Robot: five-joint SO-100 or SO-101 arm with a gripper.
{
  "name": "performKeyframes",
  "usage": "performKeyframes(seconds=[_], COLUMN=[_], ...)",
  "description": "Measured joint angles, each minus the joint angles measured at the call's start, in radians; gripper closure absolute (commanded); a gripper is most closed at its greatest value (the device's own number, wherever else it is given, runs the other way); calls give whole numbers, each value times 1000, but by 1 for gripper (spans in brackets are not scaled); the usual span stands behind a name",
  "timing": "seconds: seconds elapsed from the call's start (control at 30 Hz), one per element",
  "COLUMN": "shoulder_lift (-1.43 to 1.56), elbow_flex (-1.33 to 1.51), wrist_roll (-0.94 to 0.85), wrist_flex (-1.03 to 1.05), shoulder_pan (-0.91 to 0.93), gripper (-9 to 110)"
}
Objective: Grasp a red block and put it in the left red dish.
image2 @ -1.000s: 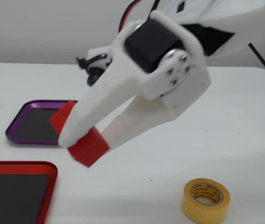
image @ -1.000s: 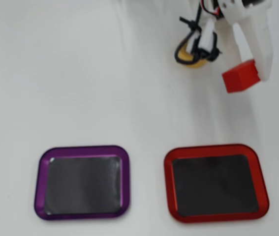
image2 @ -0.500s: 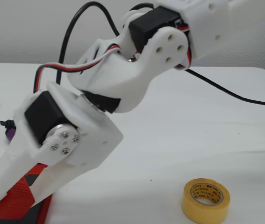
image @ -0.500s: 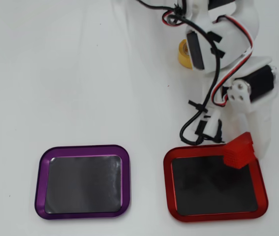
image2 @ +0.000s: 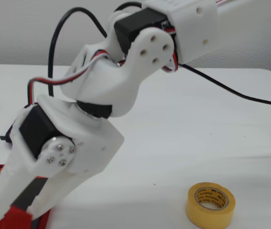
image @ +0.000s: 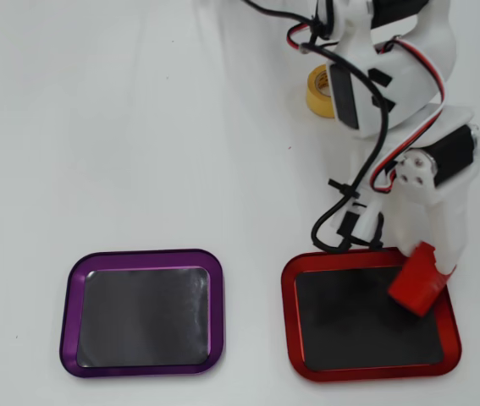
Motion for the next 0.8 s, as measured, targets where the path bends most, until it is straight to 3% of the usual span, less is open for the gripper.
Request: performKeyframes(seconds=[0.33, 0.6, 0.7, 0.8], shoulder_lift=[0, 0, 2, 35], elbow_flex=[-285, -683, -844, -887], wrist_roll=[0, 2, 66, 144], wrist_flex=[322, 842, 1008, 1048], shoulder_pan=[32, 44, 37, 40], gripper=[88, 88, 88, 88])
